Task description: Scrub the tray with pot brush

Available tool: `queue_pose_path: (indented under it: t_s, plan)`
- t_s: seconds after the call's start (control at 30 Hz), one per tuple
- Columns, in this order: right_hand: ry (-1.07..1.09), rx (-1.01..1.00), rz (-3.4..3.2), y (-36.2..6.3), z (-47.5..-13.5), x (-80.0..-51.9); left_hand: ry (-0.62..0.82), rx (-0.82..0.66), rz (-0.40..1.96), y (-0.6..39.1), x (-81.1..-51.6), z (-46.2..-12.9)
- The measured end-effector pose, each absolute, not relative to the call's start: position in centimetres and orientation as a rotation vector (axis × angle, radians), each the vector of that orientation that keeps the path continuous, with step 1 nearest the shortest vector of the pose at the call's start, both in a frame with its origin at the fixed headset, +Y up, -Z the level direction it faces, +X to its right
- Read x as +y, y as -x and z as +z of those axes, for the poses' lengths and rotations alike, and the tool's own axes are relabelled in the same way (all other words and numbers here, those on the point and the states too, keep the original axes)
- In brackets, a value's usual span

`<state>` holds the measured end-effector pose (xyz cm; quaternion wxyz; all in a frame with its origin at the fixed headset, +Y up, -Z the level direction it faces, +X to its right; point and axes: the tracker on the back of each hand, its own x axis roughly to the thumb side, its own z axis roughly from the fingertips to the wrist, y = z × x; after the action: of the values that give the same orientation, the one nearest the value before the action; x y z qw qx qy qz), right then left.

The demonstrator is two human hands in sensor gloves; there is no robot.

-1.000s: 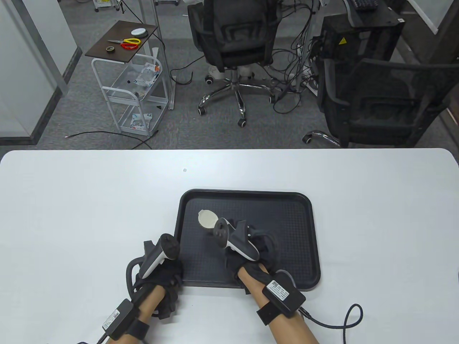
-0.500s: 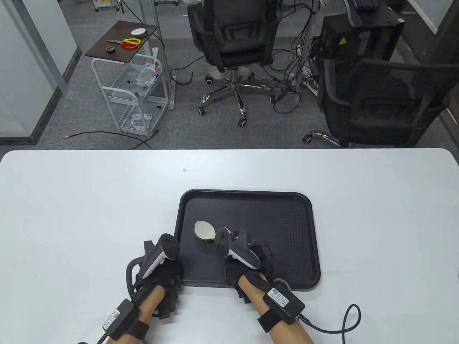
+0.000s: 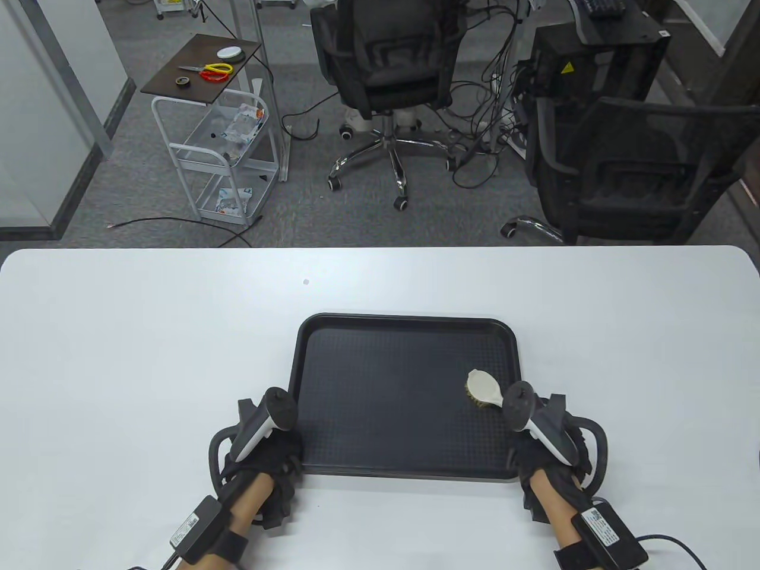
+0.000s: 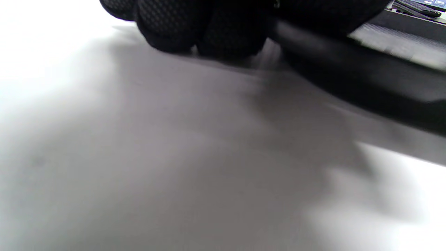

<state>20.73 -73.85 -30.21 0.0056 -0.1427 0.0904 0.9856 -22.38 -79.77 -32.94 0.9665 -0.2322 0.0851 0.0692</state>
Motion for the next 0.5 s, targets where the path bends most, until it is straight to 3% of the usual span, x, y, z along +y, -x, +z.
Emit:
queue_pose_path:
  t_s: [0.23, 0.5]
  plan:
    - [0.446, 0.308, 3.122, -20.1, -30.2, -72.4, 0.468, 0.173, 0.139, 22.4, -79.8, -32.9]
    - [0.058, 0.198, 3.069, -10.2, -30.7, -70.6, 0.472, 0.171, 0.142, 22.4, -79.8, -32.9]
